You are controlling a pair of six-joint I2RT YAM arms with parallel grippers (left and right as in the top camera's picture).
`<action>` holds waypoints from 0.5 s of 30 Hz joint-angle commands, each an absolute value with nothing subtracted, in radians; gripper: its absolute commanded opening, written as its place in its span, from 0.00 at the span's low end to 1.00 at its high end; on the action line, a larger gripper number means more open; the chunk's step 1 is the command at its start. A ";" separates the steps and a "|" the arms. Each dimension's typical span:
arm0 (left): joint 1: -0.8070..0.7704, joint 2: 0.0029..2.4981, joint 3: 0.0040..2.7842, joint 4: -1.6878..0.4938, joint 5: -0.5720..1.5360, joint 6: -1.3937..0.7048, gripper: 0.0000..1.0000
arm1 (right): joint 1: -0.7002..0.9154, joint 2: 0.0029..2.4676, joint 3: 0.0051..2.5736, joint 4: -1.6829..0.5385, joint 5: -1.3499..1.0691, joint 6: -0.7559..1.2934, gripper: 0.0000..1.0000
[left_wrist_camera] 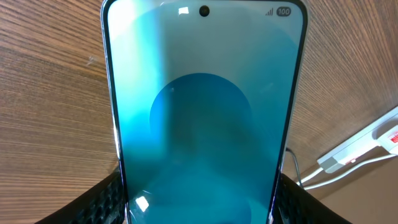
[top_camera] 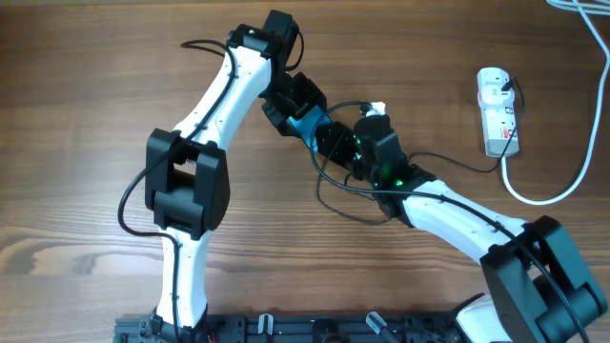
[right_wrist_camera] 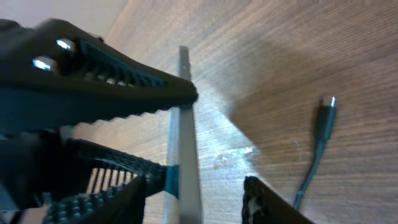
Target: Plug charger to phone and switch on socket
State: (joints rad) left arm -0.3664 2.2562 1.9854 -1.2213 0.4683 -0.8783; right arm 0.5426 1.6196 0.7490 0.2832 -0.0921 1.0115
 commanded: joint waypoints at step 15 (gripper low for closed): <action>-0.361 2.255 2.014 -1.223 0.475 -0.898 0.40 | 0.547 1.635 0.769 0.314 -0.067 1.050 0.05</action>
State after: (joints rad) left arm -0.3653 2.2562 1.9930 -1.2083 0.4763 -0.8898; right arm 0.5480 1.6207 0.7506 0.3023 -0.0887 1.0615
